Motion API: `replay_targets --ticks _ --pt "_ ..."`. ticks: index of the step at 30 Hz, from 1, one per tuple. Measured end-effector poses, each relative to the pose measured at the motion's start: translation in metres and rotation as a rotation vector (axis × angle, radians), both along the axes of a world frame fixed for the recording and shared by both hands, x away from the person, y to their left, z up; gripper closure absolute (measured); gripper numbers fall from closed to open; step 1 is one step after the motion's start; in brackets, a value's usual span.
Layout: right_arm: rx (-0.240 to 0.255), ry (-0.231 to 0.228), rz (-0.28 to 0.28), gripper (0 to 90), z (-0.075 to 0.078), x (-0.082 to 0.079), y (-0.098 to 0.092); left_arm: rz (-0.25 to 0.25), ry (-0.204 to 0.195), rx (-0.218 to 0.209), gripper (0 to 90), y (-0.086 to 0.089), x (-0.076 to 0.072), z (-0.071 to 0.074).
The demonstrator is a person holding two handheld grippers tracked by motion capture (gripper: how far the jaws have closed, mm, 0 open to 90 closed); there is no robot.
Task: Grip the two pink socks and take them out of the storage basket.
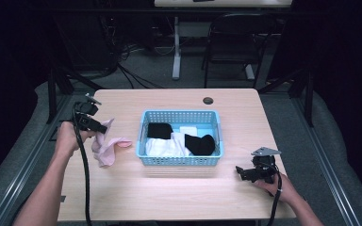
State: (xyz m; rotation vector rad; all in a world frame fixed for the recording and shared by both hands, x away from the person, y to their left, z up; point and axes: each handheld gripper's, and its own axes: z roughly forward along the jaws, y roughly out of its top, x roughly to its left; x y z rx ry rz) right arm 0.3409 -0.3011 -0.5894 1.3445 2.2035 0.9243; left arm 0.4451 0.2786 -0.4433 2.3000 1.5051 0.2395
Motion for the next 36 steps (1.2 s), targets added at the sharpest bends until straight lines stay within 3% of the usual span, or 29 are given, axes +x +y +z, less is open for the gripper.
replay_targets --ticks 11,14,18,24,28,36 --pt "0.002 -0.007 -0.003 0.0 0.000 0.000 0.000 0.082 0.062 -0.009 79.8 0.015 0.010 -0.052" --pt "0.001 -0.005 -0.002 0.0 0.000 0.000 0.000 0.105 0.080 -0.024 70.9 0.017 0.012 -0.060" --pt "0.001 -0.005 -0.002 0.0 0.000 0.000 0.000 0.148 0.046 -0.005 47.0 0.022 0.010 -0.055" --pt "0.001 -0.005 -0.002 0.0 0.000 0.000 0.000 0.160 -0.001 -0.014 26.0 0.027 -0.002 -0.044" --pt "0.001 -0.005 -0.001 0.0 0.000 0.000 0.000 0.147 -0.043 -0.026 17.1 0.026 -0.015 -0.032" --pt "0.000 -0.006 -0.004 0.0 0.000 0.000 0.000 0.132 -0.122 -0.066 12.2 0.023 -0.045 -0.010"
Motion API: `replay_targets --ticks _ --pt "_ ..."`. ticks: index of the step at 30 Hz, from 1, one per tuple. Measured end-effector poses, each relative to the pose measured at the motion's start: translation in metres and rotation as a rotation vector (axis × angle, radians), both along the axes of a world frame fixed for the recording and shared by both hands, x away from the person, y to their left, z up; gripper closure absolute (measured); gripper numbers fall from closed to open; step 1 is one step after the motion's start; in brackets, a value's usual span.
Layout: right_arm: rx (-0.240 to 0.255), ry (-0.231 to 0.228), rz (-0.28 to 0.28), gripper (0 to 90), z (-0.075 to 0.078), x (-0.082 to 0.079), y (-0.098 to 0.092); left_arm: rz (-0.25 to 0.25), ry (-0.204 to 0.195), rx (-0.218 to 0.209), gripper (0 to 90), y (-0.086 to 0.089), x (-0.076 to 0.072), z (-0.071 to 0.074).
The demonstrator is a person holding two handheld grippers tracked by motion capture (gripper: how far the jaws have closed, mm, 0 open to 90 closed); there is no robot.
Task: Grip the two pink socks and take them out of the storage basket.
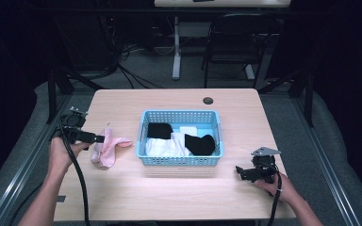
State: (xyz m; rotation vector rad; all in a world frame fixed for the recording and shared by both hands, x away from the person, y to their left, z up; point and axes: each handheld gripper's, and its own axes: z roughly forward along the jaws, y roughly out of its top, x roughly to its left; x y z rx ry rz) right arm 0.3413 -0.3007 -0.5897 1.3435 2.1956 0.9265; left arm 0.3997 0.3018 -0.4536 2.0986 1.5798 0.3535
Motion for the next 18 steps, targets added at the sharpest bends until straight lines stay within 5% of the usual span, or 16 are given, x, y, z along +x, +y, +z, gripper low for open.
replay_targets --ticks 9,18 --pt "-0.001 0.001 0.000 0.0 0.000 0.000 0.000 0.013 -0.031 -0.009 4.0 0.000 -0.036 -0.007" --pt "-0.004 0.002 0.001 0.0 0.000 0.000 0.000 0.051 -0.028 -0.035 0.2 -0.001 -0.065 -0.050"
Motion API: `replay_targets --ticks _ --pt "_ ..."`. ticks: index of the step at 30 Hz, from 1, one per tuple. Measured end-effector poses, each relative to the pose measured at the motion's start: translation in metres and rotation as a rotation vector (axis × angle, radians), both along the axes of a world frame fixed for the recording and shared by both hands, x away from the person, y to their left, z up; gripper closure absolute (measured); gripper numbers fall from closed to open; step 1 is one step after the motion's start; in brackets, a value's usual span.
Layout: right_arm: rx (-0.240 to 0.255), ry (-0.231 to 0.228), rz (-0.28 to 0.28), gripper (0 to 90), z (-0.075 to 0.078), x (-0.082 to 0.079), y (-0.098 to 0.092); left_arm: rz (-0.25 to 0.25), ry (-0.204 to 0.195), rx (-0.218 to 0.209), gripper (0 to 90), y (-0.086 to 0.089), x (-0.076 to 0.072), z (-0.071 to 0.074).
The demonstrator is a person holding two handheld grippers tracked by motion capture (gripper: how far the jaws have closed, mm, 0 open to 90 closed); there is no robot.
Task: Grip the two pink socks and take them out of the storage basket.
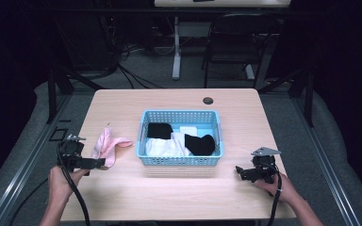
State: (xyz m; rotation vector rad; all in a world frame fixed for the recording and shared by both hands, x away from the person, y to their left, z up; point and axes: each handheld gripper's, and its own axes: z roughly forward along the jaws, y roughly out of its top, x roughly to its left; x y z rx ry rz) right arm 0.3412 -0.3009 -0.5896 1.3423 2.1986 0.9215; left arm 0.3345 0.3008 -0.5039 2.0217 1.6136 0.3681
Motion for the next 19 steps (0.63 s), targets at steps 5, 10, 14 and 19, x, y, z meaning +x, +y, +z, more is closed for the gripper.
replay_targets --ticks 5,10,14,19 --pt "0.004 0.001 0.001 0.0 0.000 0.000 0.000 0.016 0.023 -0.021 0.0 0.001 -0.009 -0.028" --pt "0.004 0.001 0.002 0.0 0.000 0.000 0.000 -0.005 0.015 0.031 0.0 -0.005 -0.011 -0.039" --pt "0.003 0.001 0.001 0.0 0.000 0.000 0.000 -0.053 0.016 0.108 0.0 -0.007 -0.014 -0.041" --pt "0.003 0.001 0.001 0.0 0.000 0.000 0.000 -0.029 0.021 0.069 0.0 0.008 -0.018 -0.048"
